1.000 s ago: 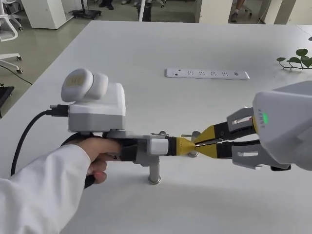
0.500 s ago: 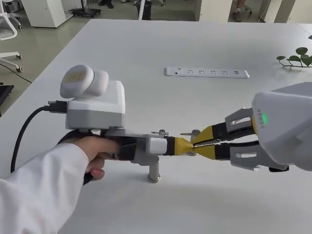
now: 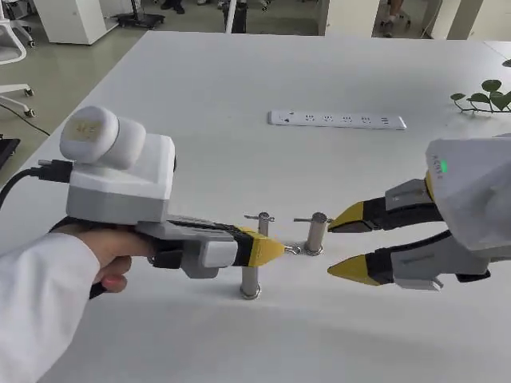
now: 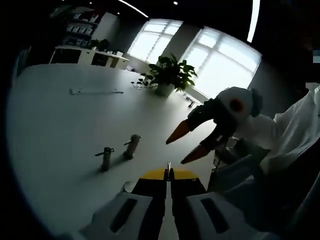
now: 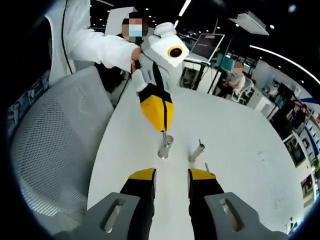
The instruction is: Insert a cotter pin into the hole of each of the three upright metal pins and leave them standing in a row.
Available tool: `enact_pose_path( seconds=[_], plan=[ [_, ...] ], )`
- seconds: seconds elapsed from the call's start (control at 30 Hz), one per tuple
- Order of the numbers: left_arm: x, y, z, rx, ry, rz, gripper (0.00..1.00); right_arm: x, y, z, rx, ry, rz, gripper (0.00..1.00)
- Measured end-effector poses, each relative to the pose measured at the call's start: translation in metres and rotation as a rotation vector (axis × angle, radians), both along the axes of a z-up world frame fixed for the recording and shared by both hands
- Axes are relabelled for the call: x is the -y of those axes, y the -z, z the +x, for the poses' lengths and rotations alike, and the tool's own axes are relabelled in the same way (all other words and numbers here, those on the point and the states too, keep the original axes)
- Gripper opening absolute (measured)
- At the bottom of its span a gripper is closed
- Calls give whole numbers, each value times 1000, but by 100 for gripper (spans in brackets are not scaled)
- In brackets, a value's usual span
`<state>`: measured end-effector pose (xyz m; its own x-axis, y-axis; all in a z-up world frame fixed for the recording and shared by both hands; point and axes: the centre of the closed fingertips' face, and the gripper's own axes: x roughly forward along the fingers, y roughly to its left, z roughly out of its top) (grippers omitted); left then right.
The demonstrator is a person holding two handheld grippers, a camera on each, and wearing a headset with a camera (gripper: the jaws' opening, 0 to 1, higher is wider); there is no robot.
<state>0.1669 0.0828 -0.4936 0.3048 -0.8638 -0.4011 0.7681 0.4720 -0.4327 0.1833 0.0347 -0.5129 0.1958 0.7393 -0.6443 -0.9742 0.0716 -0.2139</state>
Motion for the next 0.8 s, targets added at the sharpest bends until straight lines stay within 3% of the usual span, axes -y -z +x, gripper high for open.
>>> enact_pose_path(
  seconds=[0.03, 0.07, 0.1, 0.13, 0.2, 0.27, 0.33, 0.57, 0.6, 0.63, 0.7, 0.8],
  plan=[
    [-1, -2, 1, 38, 9, 10, 0, -3, 0, -6, -58, 3, 27, 20],
    [-1, -4, 1, 95, 29, 29, 0, -7, -3, -8, -89, 11, 61, 21],
    [-1, -6, -1, 127, 48, 40, 0, -10, -5, -12, -119, 9, 89, 21],
    [-1, -7, -2, 147, 63, 52, 0, -12, -6, -16, -157, 9, 104, 20],
    [-1, -9, -4, 186, 91, 64, 0, -16, -10, -18, -178, 4, 133, 20],
    [0, -11, -5, 189, 94, 65, 0, -20, -12, -22, -207, 4, 153, 20],
    [1, -11, -7, 248, 142, 80, 0, -24, -13, -20, -219, 3, 177, 17],
    [10, -11, -16, 286, 209, 77, 0, -32, -10, -28, -225, -35, 169, 14],
    [11, -11, -16, 285, 212, 76, 0, -34, -9, -30, -231, -41, 167, 13],
    [12, -11, -17, 260, 209, 68, 0, -36, -9, -33, -233, -48, 167, 13],
    [13, -10, -19, 278, 227, 73, 0, -39, -8, -38, -233, -61, 165, 10],
    [14, -8, -22, 274, 242, 81, 0, -39, -7, -40, -244, -66, 172, 2]
  ],
)
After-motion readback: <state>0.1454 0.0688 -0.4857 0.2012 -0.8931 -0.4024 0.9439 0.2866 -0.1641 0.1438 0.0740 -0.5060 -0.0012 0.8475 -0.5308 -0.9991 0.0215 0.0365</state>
